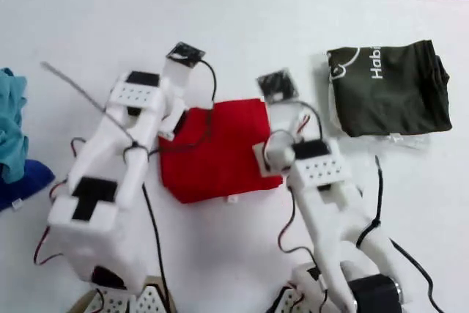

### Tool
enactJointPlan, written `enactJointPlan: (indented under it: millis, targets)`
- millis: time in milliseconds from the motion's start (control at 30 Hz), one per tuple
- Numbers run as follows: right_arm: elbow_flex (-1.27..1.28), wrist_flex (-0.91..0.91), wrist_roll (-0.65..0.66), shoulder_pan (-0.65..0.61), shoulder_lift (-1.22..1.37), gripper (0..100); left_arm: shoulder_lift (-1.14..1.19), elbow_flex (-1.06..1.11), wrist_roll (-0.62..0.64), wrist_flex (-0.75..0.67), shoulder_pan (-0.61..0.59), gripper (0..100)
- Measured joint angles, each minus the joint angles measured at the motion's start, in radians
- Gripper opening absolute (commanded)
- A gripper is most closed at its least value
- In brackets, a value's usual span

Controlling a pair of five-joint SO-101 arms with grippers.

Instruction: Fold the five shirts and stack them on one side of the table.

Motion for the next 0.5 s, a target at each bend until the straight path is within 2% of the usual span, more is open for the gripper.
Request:
enactJointPlan:
  millis: [133,233,500]
  targets:
    - [0.052,-0.012,0.011,-0.032,0.0,1.9,0.12,-0.107,0.029,0.0,-0.038,3]
    - [0.06,-0.014,0.08,-0.031,0.034,1.9,0.163,-0.155,0.029,0.0,-0.057,3]
    - [0.054,-0.048,0.146,0.057,0.107,1.9,0.175,-0.169,0.029,0.002,-0.058,3]
